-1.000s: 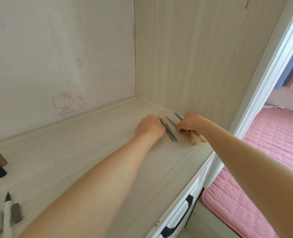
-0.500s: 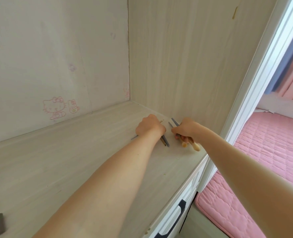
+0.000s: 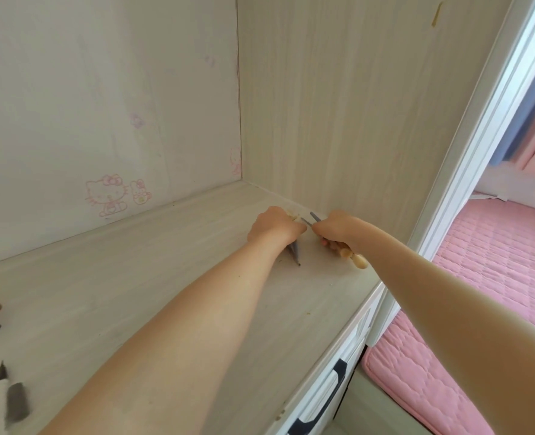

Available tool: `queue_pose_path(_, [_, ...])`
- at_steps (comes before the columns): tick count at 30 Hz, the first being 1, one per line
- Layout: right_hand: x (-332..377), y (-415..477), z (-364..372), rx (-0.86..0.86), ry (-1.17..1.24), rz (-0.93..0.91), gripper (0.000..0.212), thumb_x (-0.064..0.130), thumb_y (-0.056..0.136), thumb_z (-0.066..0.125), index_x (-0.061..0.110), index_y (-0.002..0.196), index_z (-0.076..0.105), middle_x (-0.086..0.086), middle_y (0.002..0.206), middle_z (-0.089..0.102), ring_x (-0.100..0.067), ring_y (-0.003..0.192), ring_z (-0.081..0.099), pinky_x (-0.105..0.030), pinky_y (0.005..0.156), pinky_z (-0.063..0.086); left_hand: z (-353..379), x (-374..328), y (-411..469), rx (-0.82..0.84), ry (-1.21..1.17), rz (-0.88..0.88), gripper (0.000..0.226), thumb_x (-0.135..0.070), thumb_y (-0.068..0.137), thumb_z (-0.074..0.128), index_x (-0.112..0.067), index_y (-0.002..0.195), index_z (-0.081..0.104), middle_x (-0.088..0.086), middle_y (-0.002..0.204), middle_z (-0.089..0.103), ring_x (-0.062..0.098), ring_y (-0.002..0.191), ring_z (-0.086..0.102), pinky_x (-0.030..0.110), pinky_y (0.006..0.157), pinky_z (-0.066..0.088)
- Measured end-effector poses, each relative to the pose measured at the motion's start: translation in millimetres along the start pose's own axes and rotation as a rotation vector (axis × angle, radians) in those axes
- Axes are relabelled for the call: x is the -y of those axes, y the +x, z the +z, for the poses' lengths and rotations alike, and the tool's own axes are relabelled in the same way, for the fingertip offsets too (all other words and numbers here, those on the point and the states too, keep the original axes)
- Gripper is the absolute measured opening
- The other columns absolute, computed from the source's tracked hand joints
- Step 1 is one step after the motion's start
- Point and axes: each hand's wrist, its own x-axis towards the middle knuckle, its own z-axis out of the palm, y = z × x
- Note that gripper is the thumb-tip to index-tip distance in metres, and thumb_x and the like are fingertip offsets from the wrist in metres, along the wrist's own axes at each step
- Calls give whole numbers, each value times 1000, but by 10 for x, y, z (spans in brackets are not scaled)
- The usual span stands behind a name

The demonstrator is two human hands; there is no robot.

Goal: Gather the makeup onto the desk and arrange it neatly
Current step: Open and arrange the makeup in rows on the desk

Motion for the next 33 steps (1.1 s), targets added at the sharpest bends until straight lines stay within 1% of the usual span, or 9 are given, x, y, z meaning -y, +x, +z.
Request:
queue_pose_path(4, [97, 2, 40, 11, 65, -3, 21, 12, 88, 37, 1, 77, 52, -12, 63, 55, -24, 52, 46, -29, 53, 39, -124, 114, 17, 18, -143, 0, 25, -34, 82, 58, -10, 84, 55, 8, 89, 62, 24, 80, 58, 25, 59, 39])
queue_pose_path(11, [348, 30, 259, -10, -117, -75, 18, 12, 88, 42, 1, 79, 53, -10, 68, 58, -23, 51, 49, -25, 54, 42, -346, 386, 7, -21, -17, -16, 31, -33, 90, 53, -4, 103, 55, 11, 104, 62, 32, 101, 60, 30, 69, 43])
queue_pose_path(13, [416, 30, 350, -30, -262, -104, 19, 17, 91, 44, 3, 85, 54, -10, 80, 59, -24, 65, 53, -25, 59, 43, -399, 448, 12, -23, -10, -23, 32, -28, 89, 53, -1, 105, 58, 15, 106, 67, 33, 100, 63, 31, 70, 47])
queue_pose_path(16, [472, 42, 462, -55, -416, -126, 31, 22, 93, 45, 3, 116, 51, -14, 113, 60, -29, 89, 55, -28, 70, 41, -495, 513, -8, -38, 34, -18, 32, -25, 93, 49, 1, 108, 58, 17, 110, 65, 34, 102, 62, 29, 68, 42])
queue_pose_path(22, [510, 24, 519, -34, -558, -153, 27, 11, 94, 44, -1, 118, 51, -18, 119, 59, -33, 105, 58, -32, 75, 44, -647, 718, -59, -43, 31, -9, 40, -34, 99, 43, 2, 113, 54, 21, 115, 61, 37, 105, 60, 33, 72, 46])
queue_pose_path(25, [540, -49, 516, -7, -590, -156, 32, 9, 97, 42, -4, 125, 47, -19, 128, 54, -33, 113, 55, -33, 87, 45, -714, 826, -79, -20, 7, -28, 41, -33, 99, 43, 3, 114, 56, 23, 108, 64, 37, 88, 63, 31, 69, 46])
queue_pose_path(27, [565, -124, 485, 10, -587, -170, 32, 9, 98, 40, -5, 126, 47, -18, 129, 53, -30, 106, 55, -33, 85, 42, -758, 874, -115, 17, -38, -47, 45, -37, 99, 44, 4, 111, 57, 22, 89, 63, 31, 67, 58, 32, 65, 46])
queue_pose_path(31, [524, -187, 398, 93, -460, -145, 11, 3, 92, 49, -1, 86, 58, -19, 113, 67, -24, 72, 56, -31, 78, 49, -836, 934, -263, 74, -293, -73, 41, -38, 96, 53, 2, 88, 56, 14, 62, 55, 25, 49, 52, 26, 51, 46])
queue_pose_path(33, [457, -212, 348, 155, -236, -123, 15, 3, 91, 47, -6, 87, 59, -19, 98, 72, -27, 72, 65, -39, 87, 54, -909, 937, -415, 111, -431, -74, 34, -30, 97, 54, 3, 88, 56, 13, 63, 53, 19, 39, 49, 20, 38, 40])
